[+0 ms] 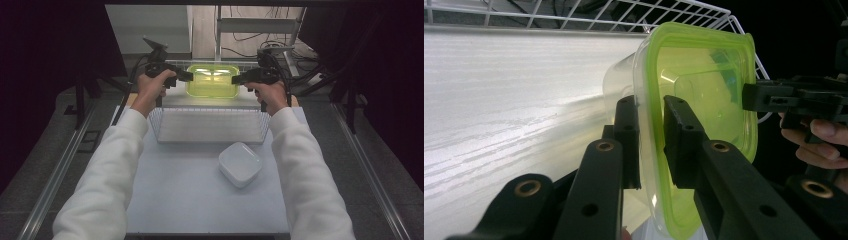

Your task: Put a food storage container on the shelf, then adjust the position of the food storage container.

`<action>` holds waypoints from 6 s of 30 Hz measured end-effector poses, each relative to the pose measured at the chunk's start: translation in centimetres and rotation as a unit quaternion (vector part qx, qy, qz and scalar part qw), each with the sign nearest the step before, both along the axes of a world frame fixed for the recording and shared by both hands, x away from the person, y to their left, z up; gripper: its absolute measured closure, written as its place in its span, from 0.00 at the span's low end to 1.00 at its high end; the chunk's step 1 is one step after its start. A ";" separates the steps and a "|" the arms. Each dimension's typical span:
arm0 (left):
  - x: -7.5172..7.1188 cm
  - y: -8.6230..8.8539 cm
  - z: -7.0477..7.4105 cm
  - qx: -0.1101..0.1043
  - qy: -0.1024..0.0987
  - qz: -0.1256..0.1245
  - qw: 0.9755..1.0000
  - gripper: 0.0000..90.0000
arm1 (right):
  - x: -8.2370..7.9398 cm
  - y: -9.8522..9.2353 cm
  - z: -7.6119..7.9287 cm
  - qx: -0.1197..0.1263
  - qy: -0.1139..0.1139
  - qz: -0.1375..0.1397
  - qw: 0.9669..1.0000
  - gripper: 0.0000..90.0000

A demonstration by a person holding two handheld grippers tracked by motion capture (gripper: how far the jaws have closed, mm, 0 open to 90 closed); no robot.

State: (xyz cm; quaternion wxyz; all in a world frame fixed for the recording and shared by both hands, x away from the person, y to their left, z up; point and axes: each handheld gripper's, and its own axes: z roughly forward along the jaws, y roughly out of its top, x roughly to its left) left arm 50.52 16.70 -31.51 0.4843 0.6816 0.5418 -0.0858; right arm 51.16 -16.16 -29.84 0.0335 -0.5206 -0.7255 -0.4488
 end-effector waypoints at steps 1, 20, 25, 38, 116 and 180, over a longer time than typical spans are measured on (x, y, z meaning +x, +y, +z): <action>0.1 0.0 -0.1 -0.002 0.004 0.003 1.000 0.86 | 0.2 0.0 -0.1 0.001 0.003 -0.003 1.000 0.81; 0.5 -0.2 -1.3 0.022 -0.017 0.018 0.999 0.56 | 0.6 0.2 -0.8 0.008 0.016 -0.053 0.998 0.66; -0.5 0.0 0.0 0.026 -0.079 0.029 0.996 0.36 | -0.5 -0.1 0.6 0.024 -0.015 -0.067 0.997 0.56; -3.9 1.3 1.9 0.101 -0.129 -0.007 0.986 0.29 | -3.8 -0.8 2.3 -0.081 -0.110 0.013 0.991 0.43; -20.7 4.5 -11.4 0.186 -0.083 -0.063 0.977 0.28 | -15.0 -7.9 -12.2 -0.183 -0.044 0.102 0.977 0.49; -20.2 4.8 -13.3 0.184 -0.051 -0.083 0.978 0.28 | -9.3 -0.1 -15.4 -0.300 -0.032 0.177 0.937 0.99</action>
